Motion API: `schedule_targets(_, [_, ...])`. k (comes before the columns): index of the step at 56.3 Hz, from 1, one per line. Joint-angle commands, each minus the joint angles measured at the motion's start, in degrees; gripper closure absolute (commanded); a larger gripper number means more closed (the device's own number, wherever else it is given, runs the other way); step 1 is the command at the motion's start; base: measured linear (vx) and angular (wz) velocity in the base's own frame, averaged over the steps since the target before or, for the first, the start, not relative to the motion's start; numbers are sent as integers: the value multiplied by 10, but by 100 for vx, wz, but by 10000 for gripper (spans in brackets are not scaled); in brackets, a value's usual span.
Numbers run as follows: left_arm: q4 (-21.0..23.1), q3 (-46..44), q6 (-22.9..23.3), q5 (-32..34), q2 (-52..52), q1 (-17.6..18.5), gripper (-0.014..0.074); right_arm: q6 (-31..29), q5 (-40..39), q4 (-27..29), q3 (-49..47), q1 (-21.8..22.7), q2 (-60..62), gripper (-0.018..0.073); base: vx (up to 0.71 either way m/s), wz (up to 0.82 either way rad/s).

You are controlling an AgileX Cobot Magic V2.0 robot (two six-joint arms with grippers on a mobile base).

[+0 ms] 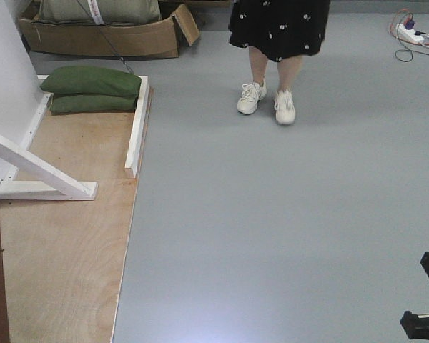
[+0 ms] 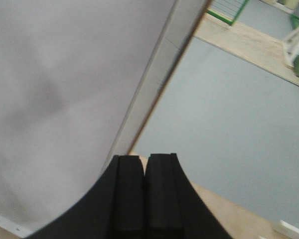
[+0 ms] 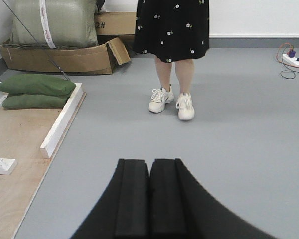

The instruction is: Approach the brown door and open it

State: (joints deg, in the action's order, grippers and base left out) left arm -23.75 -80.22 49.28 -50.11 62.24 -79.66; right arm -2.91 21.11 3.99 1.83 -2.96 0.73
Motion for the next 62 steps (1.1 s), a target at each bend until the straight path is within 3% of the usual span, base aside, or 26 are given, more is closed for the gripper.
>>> schedule_targets(1, [52,-19,-18,20,-22,2,529,-4,-45,-2,2,-1,3,559,0,0])
schedule_targets(17, [233,-19,-83,-9,-40,2,529,-4,-45,-2,2,-1,3,559,0,0])
schedule_targets(23, [278,-19,-107,-7,-57,2,529,-4,-45,-2,2,-1,3,559,0,0])
schedule_targets(40, [455,-19,-107,-49,-83,2,529,-4,-45,-2,2,-1,3,559,0,0])
schedule_targets(62, [607,-19,-107,-121,-107,2,529,-4,-45,-2,2,-1,3,559,0,0])
